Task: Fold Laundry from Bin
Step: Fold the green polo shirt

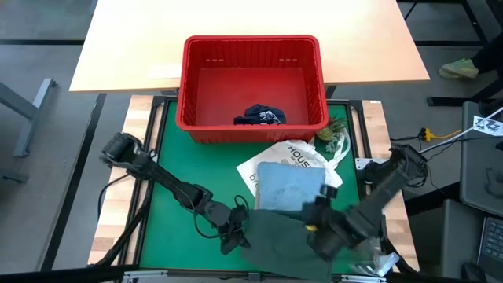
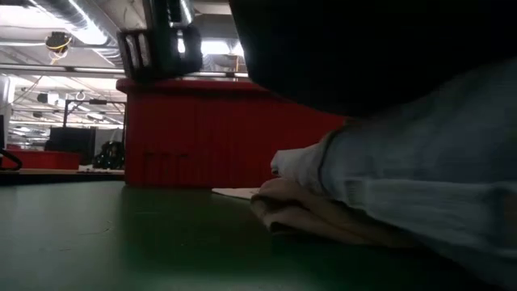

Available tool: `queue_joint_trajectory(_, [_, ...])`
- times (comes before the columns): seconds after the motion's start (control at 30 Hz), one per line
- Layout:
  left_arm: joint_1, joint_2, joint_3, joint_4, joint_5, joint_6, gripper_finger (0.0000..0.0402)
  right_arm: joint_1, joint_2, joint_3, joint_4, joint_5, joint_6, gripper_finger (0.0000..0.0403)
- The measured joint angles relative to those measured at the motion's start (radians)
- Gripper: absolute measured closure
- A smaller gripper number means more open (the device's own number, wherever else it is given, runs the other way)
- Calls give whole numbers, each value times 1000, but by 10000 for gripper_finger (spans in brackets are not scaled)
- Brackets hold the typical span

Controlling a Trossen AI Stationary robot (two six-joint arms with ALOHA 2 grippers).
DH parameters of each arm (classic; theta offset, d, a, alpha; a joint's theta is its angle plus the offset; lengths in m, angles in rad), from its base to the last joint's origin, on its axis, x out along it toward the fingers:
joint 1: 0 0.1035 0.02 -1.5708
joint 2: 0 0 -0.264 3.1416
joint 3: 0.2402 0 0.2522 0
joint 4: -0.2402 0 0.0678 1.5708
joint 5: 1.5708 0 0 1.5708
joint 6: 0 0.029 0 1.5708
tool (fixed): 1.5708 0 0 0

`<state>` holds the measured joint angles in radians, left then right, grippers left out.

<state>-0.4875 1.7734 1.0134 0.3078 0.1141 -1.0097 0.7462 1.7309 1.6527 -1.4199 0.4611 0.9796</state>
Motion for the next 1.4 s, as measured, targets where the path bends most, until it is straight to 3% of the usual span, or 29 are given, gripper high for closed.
queue_joint_trajectory(0.13, [-2, -66, 0, -68, -32, 33, 397, -125, 0, 0, 70, -76, -97, 226])
queue_joint_trajectory(0.37, [-13, -97, 0, -110, -82, 78, 397, -273, 2, -40, 345, -372, -381, 226])
queue_joint_trajectory(0.6, [-40, -96, -1, -154, -137, 105, 397, -337, 2, -51, 380, -410, -478, 226])
queue_joint_trajectory(0.77, [-62, -96, -1, -171, -222, 107, 397, -311, 2, -51, 251, -482, -488, 226])
queue_joint_trajectory(0.93, [-64, -96, -1, -171, -239, 107, 397, -211, -14, -111, 91, -360, -394, 226])
queue_joint_trajectory(1.2, [-64, -96, -1, -170, -240, 106, 397, -125, -72, -356, 250, -465, -273, 226])
queue_joint_trajectory(1.4, [-64, -96, -1, -170, -240, 103, 397, -96, -136, -451, 292, -529, -192, 226])
